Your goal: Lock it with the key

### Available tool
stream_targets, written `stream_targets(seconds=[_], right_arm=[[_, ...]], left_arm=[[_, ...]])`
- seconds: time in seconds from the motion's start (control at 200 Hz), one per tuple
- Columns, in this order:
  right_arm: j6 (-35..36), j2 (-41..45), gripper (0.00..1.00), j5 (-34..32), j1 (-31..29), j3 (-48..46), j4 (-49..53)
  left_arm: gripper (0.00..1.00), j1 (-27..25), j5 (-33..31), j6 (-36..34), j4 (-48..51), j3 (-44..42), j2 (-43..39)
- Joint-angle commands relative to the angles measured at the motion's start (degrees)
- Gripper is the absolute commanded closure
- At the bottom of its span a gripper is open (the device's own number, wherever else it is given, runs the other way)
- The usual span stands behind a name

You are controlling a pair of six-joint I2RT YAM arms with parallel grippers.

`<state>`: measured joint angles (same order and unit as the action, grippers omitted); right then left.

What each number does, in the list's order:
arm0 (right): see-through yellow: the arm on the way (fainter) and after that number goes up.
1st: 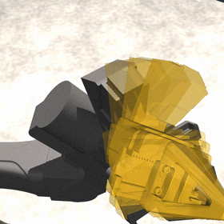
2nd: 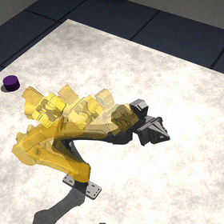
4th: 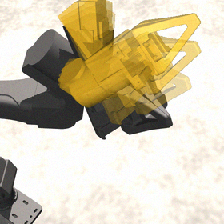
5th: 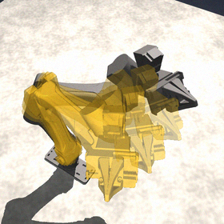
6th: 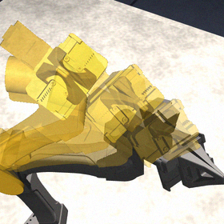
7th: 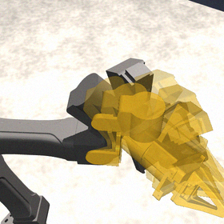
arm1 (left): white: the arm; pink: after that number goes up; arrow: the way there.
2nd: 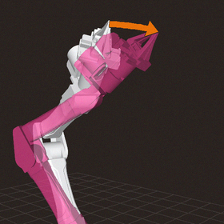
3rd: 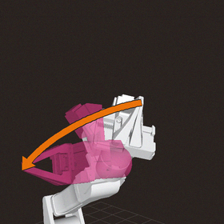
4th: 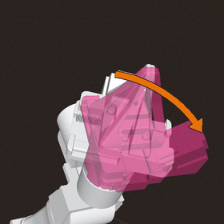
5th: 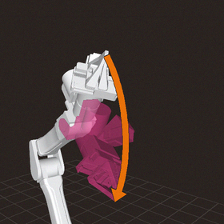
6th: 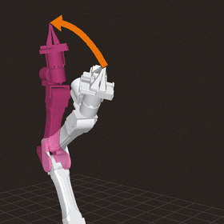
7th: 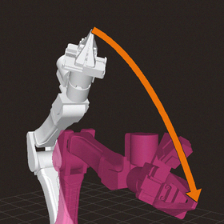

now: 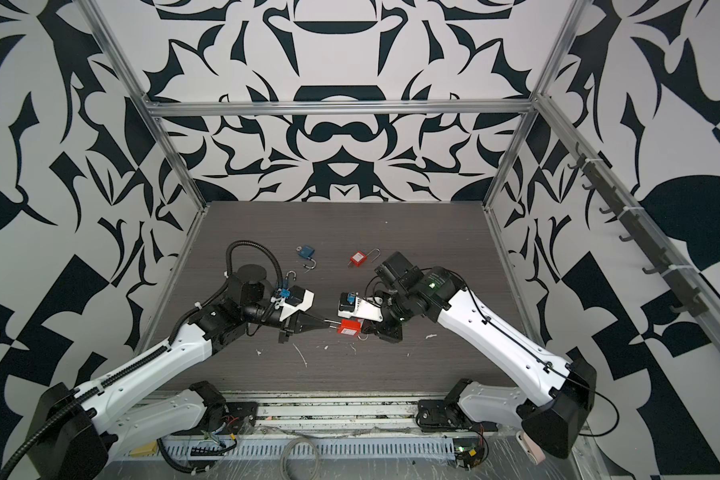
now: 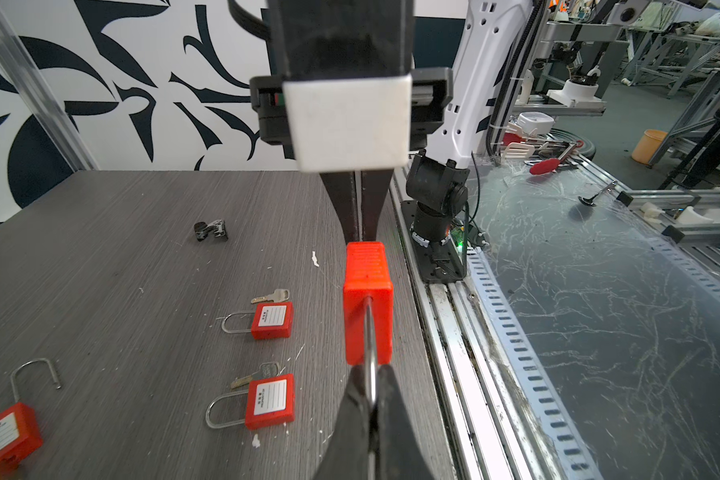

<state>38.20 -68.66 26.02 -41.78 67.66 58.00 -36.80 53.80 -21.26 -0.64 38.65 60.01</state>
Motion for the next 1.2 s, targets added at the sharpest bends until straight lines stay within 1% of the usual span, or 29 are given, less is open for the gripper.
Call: stream_targets(seconds=[0.0,0.055,0.1,0.15,0.36,0.44,0.52,0.57,0.66,0.755,0.85,0.94,1.065,1.12,1.195], right_arm=[[3.1,2.54,1.0,-5.01,0.85,-1.61,6.58],[3.25,2.79,1.0,-2.07,1.96,-0.95,7.77],[3.29,2.37,1.0,0.98,2.84,0.01,9.29],[3.25,1.81,1.0,2.64,3.34,0.77,10.64],[4.49,-1.06,1.0,4.37,4.05,1.84,14.06],[4.89,-1.54,1.0,3.64,4.16,2.02,13.52],[4.72,-1.18,1.0,0.92,4.16,1.78,10.92],[4.67,-0.86,1.0,0.68,4.16,1.61,10.02],[4.43,-0.49,1.0,-0.14,4.16,1.09,8.78],[3.67,1.22,1.0,-6.67,4.13,-1.25,4.94],[3.04,4.16,1.0,-9.5,3.94,-4.4,-0.36],[1.51,6.61,1.0,-10.41,3.5,-6.49,-4.34],[1.48,6.8,1.0,-9.36,3.28,-6.66,-3.3],[1.05,6.53,1.0,-8.23,3.33,-6.62,-3.12],[-1.46,6.44,1.0,-7.74,3.46,-7.04,-4.44]], left_arm=[[1.0,2.77,3.43,-1.31,3.25,0.49,-2.0],[1.0,3.65,4.67,-2.72,6.01,1.44,-1.92],[1.0,3.81,4.45,-5.23,9.5,2.55,-1.96],[1.0,3.83,3.88,-8.03,12.64,3.47,-1.96],[1.0,3.83,2.31,-14.27,16.43,4.4,-2.78],[1.0,3.77,2.11,-14.82,15.99,4.16,-3.05],[1.0,3.82,1.54,-14.78,16.24,4.53,-2.76],[1.0,3.78,1.54,-14.59,16.83,4.96,-2.24],[1.0,3.83,2.45,-12.61,17.36,5.78,-1.09],[1.0,3.9,3.52,-9.46,16.91,6.05,-0.14],[1.0,4.49,6.22,-7.24,17.07,6.88,1.54],[1.0,4.52,6.69,-6.27,17.61,7.86,3.05],[1.0,4.61,6.34,-6.74,17.9,8.06,3.71],[1.0,4.7,5.22,-8.23,19.55,8.53,3.88],[1.0,5.4,3.72,-11.94,25.39,10.74,5.07]])
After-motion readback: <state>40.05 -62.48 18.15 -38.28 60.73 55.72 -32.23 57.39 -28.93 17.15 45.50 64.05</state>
